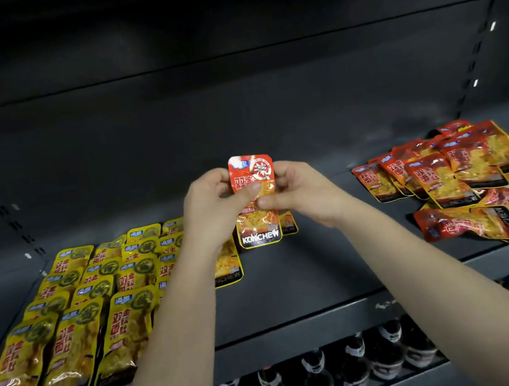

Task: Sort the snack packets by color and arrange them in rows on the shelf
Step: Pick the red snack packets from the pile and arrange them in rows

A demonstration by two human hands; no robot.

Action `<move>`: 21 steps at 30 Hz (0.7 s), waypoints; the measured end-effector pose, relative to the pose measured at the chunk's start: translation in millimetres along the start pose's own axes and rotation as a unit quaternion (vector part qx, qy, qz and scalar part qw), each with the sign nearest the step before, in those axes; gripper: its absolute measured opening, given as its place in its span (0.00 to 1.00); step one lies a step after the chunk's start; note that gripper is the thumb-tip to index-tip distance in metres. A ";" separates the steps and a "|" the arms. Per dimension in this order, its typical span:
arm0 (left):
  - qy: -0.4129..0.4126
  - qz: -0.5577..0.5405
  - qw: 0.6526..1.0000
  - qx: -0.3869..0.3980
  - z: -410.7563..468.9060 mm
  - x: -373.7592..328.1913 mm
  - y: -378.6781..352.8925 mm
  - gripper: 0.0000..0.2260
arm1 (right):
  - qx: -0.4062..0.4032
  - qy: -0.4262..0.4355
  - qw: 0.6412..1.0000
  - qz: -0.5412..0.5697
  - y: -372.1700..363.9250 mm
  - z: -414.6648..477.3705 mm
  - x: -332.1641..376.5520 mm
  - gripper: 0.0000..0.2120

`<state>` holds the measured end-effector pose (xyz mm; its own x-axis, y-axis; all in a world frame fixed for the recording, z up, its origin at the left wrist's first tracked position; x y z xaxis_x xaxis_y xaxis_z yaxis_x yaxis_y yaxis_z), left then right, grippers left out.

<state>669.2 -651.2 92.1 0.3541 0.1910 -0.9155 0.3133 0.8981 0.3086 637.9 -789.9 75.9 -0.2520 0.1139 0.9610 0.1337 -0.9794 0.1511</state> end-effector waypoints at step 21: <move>0.073 0.403 0.912 0.020 -2.0 40.8 37.1 0.08 | -0.147 -0.276 0.926 -0.209 44.7 -6.5 -75.7 0.09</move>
<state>693.6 -609.3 65.8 0.3627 0.8368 -0.4102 0.0356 0.4275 0.9033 656.8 -843.3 8.4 0.3166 0.4825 0.8167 -0.1525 -0.8239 0.5459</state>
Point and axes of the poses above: each hand's wrist, its own z-axis towards the middle knuckle, its own y-axis out of the back of the hand, x = y × z, the point moved 8 cm from there along z, towards the middle knuckle, and after that the axes turned 6 degrees about x, right-handed, at the moved point
